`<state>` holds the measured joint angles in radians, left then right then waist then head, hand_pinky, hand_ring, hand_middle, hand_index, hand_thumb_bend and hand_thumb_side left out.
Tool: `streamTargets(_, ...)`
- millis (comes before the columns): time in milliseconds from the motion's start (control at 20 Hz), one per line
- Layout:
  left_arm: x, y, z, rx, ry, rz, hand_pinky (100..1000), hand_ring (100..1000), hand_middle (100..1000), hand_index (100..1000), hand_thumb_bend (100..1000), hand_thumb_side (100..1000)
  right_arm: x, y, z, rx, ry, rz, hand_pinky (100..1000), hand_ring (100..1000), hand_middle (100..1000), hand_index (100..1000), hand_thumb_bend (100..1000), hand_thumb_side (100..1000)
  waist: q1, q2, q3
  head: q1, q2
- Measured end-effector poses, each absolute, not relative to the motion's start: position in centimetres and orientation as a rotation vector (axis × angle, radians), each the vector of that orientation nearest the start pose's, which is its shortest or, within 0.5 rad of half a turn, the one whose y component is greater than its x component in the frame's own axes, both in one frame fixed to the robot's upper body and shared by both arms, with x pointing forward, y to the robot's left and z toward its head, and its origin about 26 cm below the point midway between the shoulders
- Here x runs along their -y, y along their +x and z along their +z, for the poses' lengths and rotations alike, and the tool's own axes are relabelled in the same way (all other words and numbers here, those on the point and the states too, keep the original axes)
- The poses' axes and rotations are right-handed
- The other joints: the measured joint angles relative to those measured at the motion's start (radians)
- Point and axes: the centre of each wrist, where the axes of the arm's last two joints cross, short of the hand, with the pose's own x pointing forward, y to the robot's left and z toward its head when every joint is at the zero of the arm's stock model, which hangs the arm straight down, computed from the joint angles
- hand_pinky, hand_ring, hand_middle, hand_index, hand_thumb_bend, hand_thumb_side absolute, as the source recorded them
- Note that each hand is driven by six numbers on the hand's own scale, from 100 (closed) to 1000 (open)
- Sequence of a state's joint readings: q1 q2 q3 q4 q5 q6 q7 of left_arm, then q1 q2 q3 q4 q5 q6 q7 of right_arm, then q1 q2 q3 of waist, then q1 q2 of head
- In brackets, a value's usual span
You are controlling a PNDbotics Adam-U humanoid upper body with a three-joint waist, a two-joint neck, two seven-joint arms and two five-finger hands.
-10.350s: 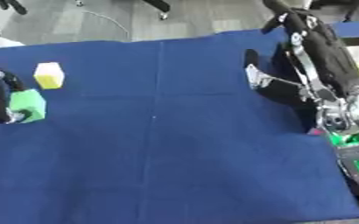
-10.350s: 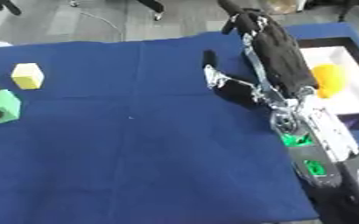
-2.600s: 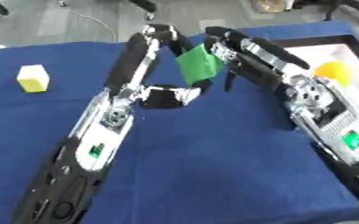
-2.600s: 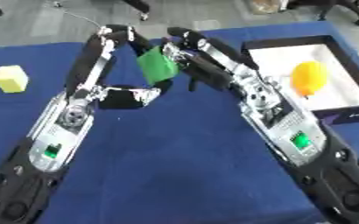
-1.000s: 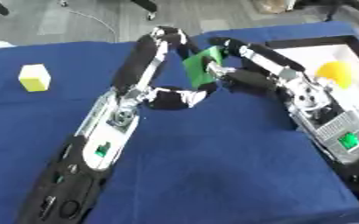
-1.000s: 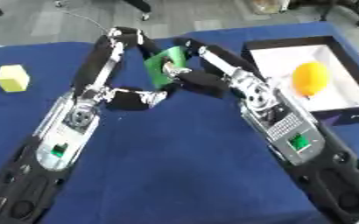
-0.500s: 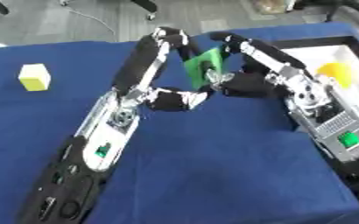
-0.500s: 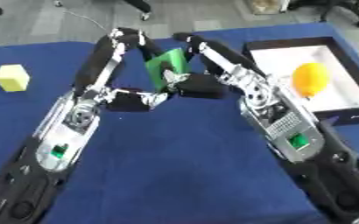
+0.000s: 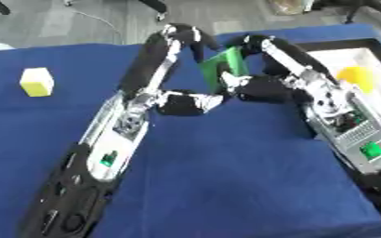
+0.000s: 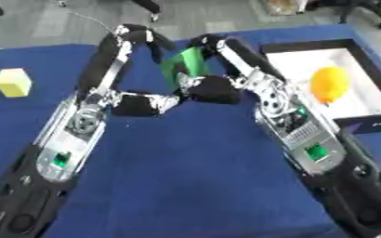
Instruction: Pick up the objects with one hand, pass them to the other hand, and then place them into the box on the other side of the table.
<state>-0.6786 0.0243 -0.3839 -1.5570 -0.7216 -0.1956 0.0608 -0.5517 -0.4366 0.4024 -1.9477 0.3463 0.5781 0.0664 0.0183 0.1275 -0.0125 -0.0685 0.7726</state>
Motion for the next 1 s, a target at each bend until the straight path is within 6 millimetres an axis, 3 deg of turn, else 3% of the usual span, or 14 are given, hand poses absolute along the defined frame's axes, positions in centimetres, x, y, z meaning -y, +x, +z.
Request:
streamTargets(200, -6.8, 35.8, 18.4, -3.281, -0.487, 1.372, 780, 610, 484, 757, 870, 368, 16.4, 30.7, 22.0, 1.816, -0.512, 0.835, 100, 828, 138, 545, 100, 264, 0.000, 0.000, 0.000, 0.000, 0.000)
streamTargets(450, -7.3, 36.0, 18.3, -3.287, -0.556, 1.343, 815, 696, 566, 826, 1000, 406, 16.5, 30.7, 22.1, 1.828, -0.530, 0.803, 100, 828, 137, 543, 100, 284, 0.000, 0.000, 0.000, 0.001, 0.000)
streamTargets(750, -8.5, 36.6, 17.2, -3.334, -0.709, 1.308, 818, 714, 583, 839, 1000, 405, 17.3, 30.4, 22.8, 1.873, -0.557, 0.746, 102, 824, 139, 543, 100, 367, 0.000, 0.000, -0.005, 0.003, 0.000)
streamTargets(1000, -11.0, 37.5, 14.7, -3.415, -0.915, 1.307, 811, 700, 562, 829, 1000, 398, 19.4, 30.8, 23.6, 1.925, -0.651, 0.640, 128, 816, 145, 541, 100, 426, 0.000, 0.000, -0.007, -0.005, 0.000)
